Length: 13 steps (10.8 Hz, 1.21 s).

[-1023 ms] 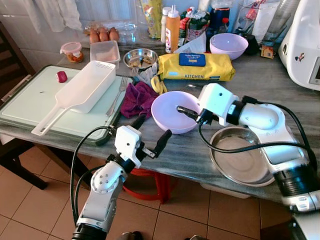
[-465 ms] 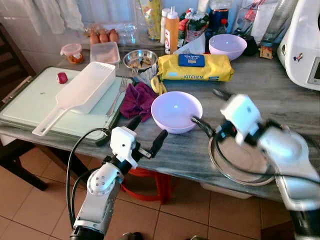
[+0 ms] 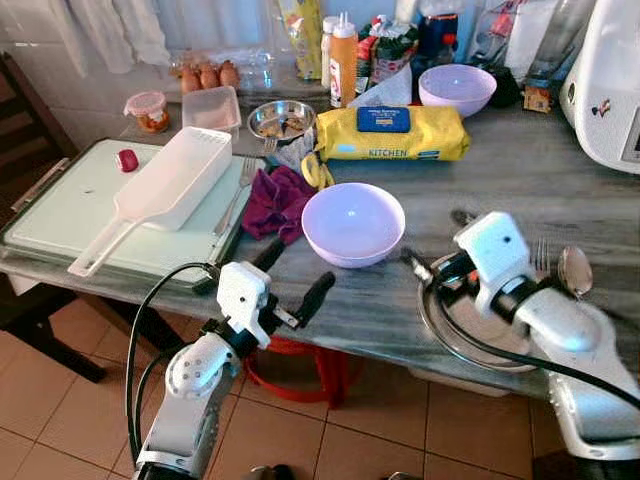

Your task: Setting the table

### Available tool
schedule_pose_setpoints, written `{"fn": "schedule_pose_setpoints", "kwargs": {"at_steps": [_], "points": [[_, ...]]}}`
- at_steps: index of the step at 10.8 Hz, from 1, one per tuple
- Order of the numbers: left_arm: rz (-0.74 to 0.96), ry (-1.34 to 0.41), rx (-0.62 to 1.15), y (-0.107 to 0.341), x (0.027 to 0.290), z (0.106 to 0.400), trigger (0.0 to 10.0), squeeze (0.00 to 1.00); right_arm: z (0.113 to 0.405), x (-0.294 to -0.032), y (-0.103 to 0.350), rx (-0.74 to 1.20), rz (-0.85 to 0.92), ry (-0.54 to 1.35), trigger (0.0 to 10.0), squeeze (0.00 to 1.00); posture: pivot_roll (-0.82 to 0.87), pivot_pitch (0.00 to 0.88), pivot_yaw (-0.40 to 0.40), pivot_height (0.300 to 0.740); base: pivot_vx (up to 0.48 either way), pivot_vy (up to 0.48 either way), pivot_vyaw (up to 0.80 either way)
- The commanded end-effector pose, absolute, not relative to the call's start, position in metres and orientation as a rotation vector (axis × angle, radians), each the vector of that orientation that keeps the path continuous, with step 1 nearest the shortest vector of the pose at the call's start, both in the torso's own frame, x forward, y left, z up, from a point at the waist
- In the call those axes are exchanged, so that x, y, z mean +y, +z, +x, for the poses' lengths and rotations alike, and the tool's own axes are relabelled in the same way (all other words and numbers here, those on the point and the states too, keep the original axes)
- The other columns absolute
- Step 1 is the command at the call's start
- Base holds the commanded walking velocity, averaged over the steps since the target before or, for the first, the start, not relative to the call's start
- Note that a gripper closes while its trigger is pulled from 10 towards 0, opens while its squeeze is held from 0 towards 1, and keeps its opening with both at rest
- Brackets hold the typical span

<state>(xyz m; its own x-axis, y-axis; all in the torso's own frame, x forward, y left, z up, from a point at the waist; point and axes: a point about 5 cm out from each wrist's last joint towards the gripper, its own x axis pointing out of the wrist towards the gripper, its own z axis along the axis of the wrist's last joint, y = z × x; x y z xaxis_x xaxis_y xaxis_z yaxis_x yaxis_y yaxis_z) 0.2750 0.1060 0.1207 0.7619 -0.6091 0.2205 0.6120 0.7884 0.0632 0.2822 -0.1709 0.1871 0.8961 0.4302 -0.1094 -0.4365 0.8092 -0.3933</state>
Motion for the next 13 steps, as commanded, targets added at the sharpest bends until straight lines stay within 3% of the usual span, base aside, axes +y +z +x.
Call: {"fn": "schedule_pose_setpoints", "kwargs": {"at_steps": [1,8,9,10,11,13], "points": [[-0.011,-0.670,-0.227,0.120,0.107,0.271,10.0,0.00,0.279,-0.171,0.190,0.028,-0.417,0.447,10.0,1.00,-0.20,0.174,0.091,0.740,0.000,0.000,0.00],[-0.016,-0.734,-0.202,0.117,0.116,0.264,10.0,0.00,0.277,-0.182,0.180,0.265,-0.353,0.352,10.0,1.00,-0.20,0.181,0.083,0.740,0.000,0.000,0.00],[-0.016,-0.736,-0.200,0.117,0.118,0.264,10.0,0.00,0.276,-0.181,0.180,0.274,-0.354,0.356,10.0,0.78,-0.20,0.181,0.084,0.740,0.000,0.000,0.00],[-0.014,-0.739,-0.198,0.116,0.119,0.264,10.0,0.00,0.274,-0.180,0.179,0.306,-0.358,0.369,10.0,0.36,-0.19,0.181,0.085,0.740,0.000,0.000,0.00],[-0.012,-0.741,-0.196,0.116,0.120,0.264,10.0,0.00,0.272,-0.179,0.179,0.338,-0.373,0.377,10.0,0.22,-0.20,0.181,0.085,0.740,0.000,0.000,0.00],[-0.016,-0.737,-0.195,0.116,0.118,0.264,10.0,0.00,0.276,-0.179,0.195,0.234,-0.361,0.348,10.0,0.18,-0.20,0.181,0.085,0.740,0.000,0.000,0.00]]}}
